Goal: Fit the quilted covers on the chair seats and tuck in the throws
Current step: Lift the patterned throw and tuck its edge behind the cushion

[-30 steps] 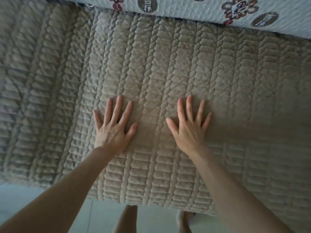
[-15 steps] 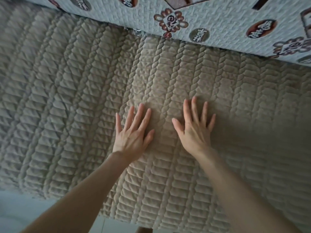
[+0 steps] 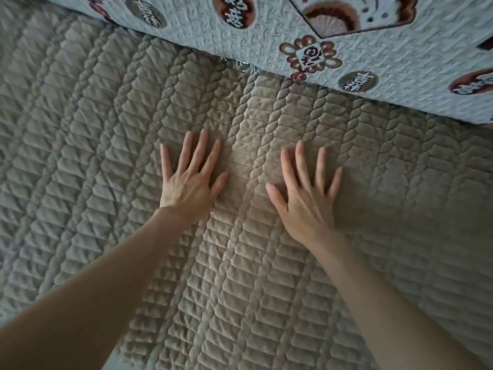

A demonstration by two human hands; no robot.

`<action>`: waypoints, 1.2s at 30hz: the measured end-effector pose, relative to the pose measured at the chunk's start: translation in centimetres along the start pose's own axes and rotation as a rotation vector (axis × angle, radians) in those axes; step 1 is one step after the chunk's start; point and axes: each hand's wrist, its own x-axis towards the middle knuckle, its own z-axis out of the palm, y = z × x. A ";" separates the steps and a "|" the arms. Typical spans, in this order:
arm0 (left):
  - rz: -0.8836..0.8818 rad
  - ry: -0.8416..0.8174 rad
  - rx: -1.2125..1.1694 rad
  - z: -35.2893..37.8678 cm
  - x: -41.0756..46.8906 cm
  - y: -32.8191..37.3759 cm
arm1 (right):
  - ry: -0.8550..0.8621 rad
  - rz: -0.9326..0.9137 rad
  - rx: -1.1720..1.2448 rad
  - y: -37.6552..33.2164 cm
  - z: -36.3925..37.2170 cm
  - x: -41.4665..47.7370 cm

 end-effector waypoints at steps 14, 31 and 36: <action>0.137 0.069 0.042 -1.8 5.9 -7.9 | 0.063 0.089 -0.101 -6.3 0.1 7.8; 0.047 0.058 0.017 -6.7 13.8 -23.7 | 0.008 0.170 0.165 -22.3 -1.3 19.3; -0.037 0.003 -0.041 -7.5 11.9 -28.7 | -0.036 0.081 0.145 -25.3 -2.2 19.0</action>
